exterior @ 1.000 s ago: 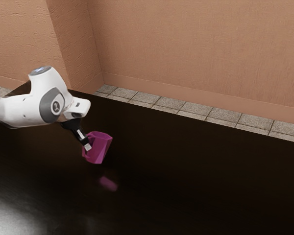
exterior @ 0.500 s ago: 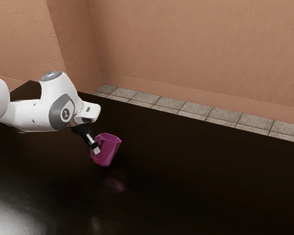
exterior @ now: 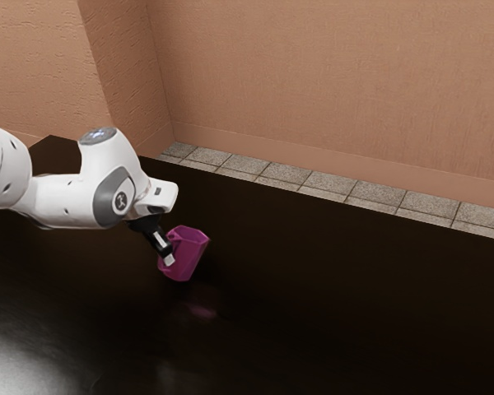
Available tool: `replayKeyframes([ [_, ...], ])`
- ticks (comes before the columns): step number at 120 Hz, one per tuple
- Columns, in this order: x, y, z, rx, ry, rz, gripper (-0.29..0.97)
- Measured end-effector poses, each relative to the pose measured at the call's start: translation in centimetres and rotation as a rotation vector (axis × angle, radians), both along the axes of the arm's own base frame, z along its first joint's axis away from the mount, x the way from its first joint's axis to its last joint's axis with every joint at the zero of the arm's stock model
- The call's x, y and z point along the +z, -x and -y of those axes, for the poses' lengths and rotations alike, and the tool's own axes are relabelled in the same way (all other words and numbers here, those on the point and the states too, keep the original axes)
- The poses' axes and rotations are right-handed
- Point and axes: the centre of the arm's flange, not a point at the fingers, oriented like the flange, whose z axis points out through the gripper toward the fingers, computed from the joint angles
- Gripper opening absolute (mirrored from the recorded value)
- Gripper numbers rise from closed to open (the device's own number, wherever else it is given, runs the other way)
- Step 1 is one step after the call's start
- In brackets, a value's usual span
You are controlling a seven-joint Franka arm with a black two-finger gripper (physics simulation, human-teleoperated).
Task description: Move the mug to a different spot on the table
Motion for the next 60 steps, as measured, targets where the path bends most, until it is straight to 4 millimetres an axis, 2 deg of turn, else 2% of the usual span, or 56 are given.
replayKeyframes([
  [12, -0.12, 0.02, -0.03, 0.012, 0.003, -0.001, -0.06],
  [43, -0.25, 0.14, 0.00, 0.010, 0.020, -0.010, 0.25],
  [60, -0.26, 0.15, 0.01, 0.002, 0.022, -0.012, 0.35],
])
